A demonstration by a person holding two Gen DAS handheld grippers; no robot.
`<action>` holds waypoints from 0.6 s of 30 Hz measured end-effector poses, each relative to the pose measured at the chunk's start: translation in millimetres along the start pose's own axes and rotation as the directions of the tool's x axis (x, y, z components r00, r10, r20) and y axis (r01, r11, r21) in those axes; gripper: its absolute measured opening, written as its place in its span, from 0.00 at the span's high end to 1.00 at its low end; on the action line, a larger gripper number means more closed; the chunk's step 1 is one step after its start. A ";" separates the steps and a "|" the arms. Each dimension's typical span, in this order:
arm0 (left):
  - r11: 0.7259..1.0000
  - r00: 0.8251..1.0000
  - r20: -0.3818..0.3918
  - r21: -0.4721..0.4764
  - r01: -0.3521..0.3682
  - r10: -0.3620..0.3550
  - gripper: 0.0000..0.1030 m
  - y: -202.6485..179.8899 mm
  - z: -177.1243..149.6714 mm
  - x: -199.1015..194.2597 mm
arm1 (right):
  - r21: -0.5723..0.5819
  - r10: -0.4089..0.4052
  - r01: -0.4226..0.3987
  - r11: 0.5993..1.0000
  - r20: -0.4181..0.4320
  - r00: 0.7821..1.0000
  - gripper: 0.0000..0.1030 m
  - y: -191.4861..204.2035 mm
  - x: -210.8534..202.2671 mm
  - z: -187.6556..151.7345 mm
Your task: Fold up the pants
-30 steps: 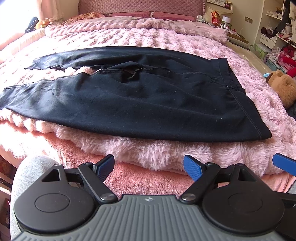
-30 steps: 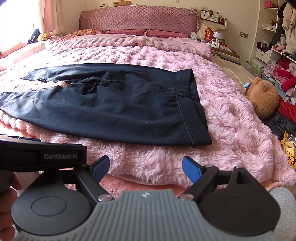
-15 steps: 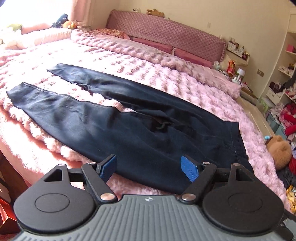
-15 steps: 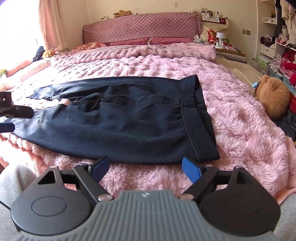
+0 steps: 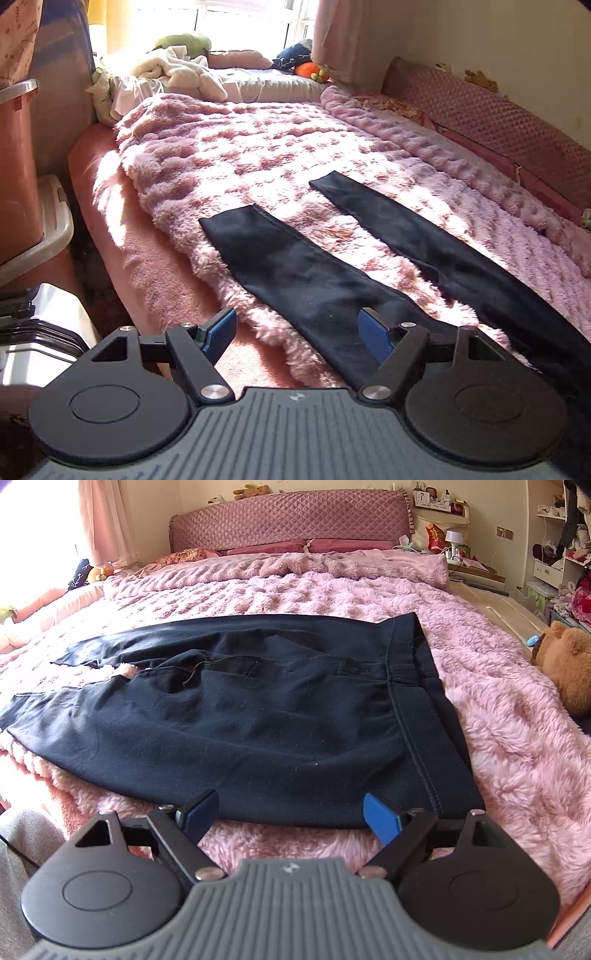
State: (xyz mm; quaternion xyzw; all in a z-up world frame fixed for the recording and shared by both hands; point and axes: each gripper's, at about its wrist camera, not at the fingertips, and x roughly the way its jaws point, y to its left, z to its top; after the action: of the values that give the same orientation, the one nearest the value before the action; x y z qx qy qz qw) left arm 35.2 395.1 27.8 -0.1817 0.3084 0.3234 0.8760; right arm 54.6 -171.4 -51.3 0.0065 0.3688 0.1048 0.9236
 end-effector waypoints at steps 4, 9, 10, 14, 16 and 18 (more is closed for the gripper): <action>0.997 0.996 -0.050 -0.026 -0.075 0.074 0.18 45.7 34.9 56.6 | 0.033 0.026 -0.024 0.999 -0.075 0.997 0.20 -8.4 19.6 1.3; 0.962 0.985 -0.088 -0.245 0.121 -0.146 0.26 99.1 58.2 122.2 | 0.191 0.079 -0.056 0.980 -0.113 0.990 0.20 -34.1 39.2 5.1; 0.949 0.982 -0.091 -0.285 0.135 -0.167 0.28 108.1 60.8 138.2 | 0.214 0.086 -0.061 0.975 -0.113 0.990 0.20 -37.1 40.7 6.5; 0.931 0.981 -0.079 -0.336 0.139 -0.175 0.35 129.0 65.9 178.9 | 0.261 0.083 -0.049 0.964 -0.119 0.989 0.20 -40.2 48.2 11.0; 0.902 0.973 -0.084 -0.399 0.166 -0.217 0.39 137.6 65.0 195.7 | 0.251 0.052 -0.021 0.968 -0.121 0.991 0.19 -33.4 51.4 10.4; 0.872 0.962 -0.086 -0.449 0.195 -0.259 0.44 145.4 63.0 213.8 | 0.199 -0.001 0.024 0.980 -0.113 0.994 0.19 -23.1 53.8 10.3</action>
State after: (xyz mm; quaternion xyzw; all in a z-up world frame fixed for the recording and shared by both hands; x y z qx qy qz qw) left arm 91.6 630.2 -83.2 -0.4311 0.2669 0.2649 0.8202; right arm 103.9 -182.6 -82.4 0.0910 0.4286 0.0618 0.8968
